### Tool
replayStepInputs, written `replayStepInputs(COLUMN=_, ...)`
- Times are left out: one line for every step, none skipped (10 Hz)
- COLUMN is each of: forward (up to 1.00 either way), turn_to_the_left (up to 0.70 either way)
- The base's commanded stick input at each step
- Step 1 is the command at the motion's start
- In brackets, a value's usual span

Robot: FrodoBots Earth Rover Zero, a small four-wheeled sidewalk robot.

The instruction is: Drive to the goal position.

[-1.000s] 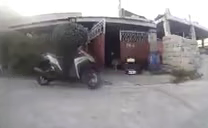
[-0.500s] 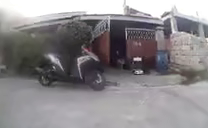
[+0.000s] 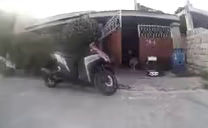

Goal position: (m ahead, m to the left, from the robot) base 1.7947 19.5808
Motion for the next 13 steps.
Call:
replayStepInputs(forward=-0.05, turn_to_the_left=0.15)
replayStepInputs(forward=-0.7, turn_to_the_left=0.05)
replayStepInputs(forward=-0.7, turn_to_the_left=-0.35)
replayStepInputs(forward=-0.7, turn_to_the_left=-0.35)
replayStepInputs(forward=-0.7, turn_to_the_left=-0.35)
replayStepInputs(forward=-0.7, turn_to_the_left=-0.35)
replayStepInputs(forward=-0.7, turn_to_the_left=-0.35)
replayStepInputs(forward=-0.7, turn_to_the_left=-0.35)
replayStepInputs(forward=-0.7, turn_to_the_left=-0.35)
replayStepInputs(forward=-0.7, turn_to_the_left=-0.35)
replayStepInputs(forward=-0.7, turn_to_the_left=-0.35)
replayStepInputs(forward=-0.7, turn_to_the_left=-0.35)
replayStepInputs(forward=-0.7, turn_to_the_left=-0.35)
